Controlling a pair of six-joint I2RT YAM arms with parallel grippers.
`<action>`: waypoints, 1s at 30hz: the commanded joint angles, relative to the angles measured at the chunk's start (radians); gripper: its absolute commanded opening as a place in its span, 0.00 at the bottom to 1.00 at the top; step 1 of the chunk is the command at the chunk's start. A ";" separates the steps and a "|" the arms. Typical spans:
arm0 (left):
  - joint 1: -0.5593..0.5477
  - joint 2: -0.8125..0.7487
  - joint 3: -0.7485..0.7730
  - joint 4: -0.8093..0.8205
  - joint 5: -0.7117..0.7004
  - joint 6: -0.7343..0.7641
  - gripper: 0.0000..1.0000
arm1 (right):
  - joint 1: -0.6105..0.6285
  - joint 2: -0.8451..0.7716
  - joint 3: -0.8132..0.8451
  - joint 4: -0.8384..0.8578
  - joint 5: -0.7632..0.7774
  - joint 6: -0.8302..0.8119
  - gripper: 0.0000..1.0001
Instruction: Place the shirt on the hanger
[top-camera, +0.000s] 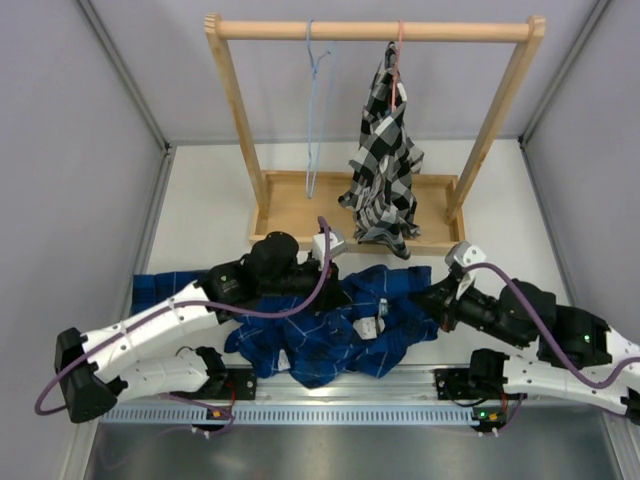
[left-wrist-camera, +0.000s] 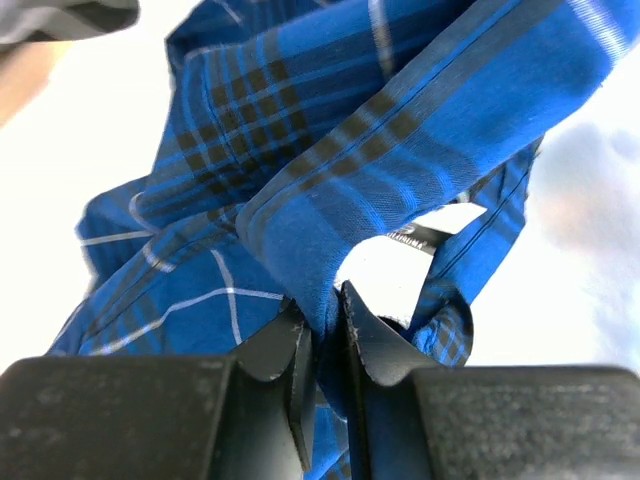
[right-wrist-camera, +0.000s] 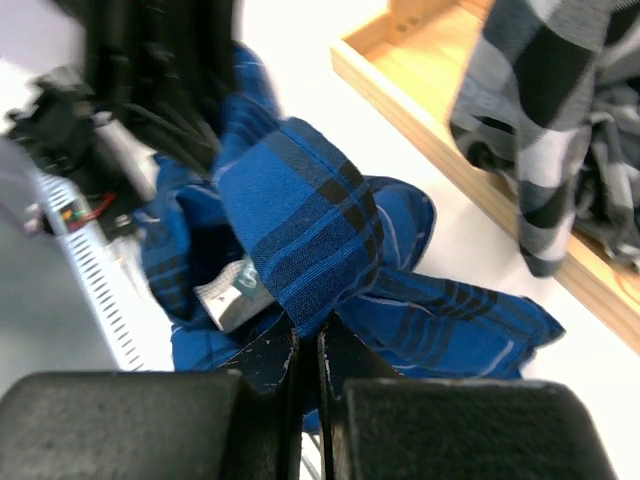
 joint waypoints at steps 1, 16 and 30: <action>0.002 -0.065 0.059 -0.018 -0.176 -0.051 0.17 | -0.006 0.099 0.010 0.077 0.213 0.090 0.00; -0.166 -0.137 0.016 -0.202 -1.088 -0.456 0.00 | -0.029 0.380 0.111 0.083 0.318 0.274 0.32; -0.166 -0.315 -0.352 0.156 -1.021 -0.479 0.00 | -0.049 0.718 0.734 0.091 0.307 0.052 0.77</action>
